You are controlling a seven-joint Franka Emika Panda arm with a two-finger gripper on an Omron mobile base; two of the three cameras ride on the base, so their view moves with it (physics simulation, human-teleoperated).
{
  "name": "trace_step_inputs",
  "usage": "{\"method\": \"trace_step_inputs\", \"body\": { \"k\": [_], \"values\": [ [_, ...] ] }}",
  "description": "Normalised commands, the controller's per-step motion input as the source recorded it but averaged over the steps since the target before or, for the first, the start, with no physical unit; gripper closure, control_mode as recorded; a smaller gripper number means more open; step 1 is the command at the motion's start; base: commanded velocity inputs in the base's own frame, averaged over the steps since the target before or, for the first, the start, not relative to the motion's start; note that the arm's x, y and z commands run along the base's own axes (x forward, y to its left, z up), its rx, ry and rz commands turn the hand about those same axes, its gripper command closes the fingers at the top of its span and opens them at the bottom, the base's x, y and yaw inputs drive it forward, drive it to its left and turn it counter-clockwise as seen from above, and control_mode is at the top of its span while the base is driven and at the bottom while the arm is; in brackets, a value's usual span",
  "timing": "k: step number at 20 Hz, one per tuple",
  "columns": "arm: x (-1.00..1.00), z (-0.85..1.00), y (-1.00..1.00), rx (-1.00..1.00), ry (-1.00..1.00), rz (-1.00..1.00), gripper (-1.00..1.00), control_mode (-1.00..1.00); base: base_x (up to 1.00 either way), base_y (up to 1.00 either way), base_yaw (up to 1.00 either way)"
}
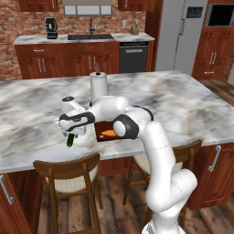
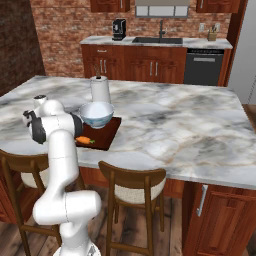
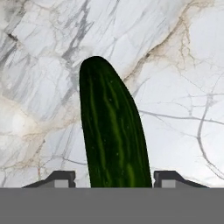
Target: Place the two vegetables and bowl onto the tray for setting up a vegetable dip station.
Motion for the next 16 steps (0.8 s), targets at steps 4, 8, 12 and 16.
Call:
{"method": "trace_step_inputs", "body": {
  "k": [4, 8, 12, 16],
  "values": [
    [0.00, -0.07, 0.00, -0.02, 0.05, 0.05, 1.00, -1.00, 0.00, 0.00, 0.00],
    [-0.05, 0.06, -0.03, -0.01, 0.01, 0.02, 1.00, -1.00, 0.00, 0.00, 0.00],
    [-0.17, 0.21, -0.06, -0.01, 0.03, 0.00, 1.00, -1.00, 0.00, 0.00, 0.00],
    [-0.27, 0.26, -0.09, 0.00, 0.07, 0.00, 1.00, -1.00, 0.00, 0.00, 0.00]
  ]
}}
